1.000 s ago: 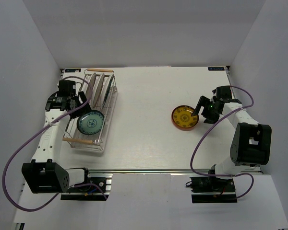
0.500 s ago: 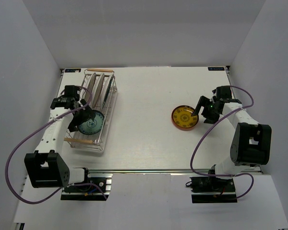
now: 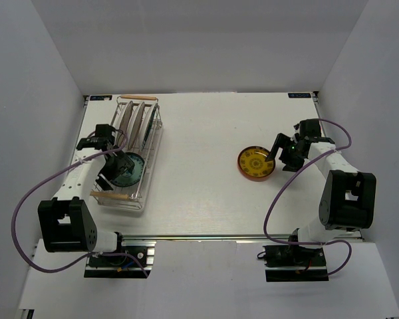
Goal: Unload the plates from the dish rack
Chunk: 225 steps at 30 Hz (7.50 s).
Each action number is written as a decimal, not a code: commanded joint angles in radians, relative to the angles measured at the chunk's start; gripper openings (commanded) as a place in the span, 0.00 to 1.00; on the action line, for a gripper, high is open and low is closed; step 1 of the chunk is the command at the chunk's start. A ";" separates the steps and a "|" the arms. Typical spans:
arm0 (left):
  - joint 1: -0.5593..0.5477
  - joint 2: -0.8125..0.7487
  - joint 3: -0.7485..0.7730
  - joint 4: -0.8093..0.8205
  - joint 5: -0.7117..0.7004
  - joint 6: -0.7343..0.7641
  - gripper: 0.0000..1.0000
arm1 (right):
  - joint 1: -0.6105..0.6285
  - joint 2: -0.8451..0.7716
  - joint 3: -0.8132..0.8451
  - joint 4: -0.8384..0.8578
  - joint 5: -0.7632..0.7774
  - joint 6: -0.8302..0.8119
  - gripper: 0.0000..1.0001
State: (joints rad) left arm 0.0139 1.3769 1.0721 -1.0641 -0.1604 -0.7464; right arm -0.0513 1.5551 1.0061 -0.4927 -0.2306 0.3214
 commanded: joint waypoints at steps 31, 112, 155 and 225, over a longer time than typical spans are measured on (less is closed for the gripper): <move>0.006 -0.068 -0.187 0.274 -0.039 -0.087 0.69 | -0.004 -0.015 0.045 -0.009 -0.009 -0.030 0.89; -0.023 -0.348 0.124 0.569 0.692 0.164 0.00 | 0.106 -0.254 0.098 0.107 -0.540 -0.110 0.89; -0.497 -0.019 0.089 0.783 0.565 0.121 0.00 | 0.364 -0.101 0.215 0.194 -0.527 -0.004 0.00; -0.451 -0.153 0.304 0.164 -0.421 0.142 0.98 | 0.013 0.033 0.011 0.146 -0.021 -0.087 0.89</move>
State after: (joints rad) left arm -0.4496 1.2243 1.3315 -0.8715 -0.5163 -0.5922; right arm -0.0422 1.5967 0.9695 -0.3569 -0.2535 0.2493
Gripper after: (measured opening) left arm 0.981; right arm 0.888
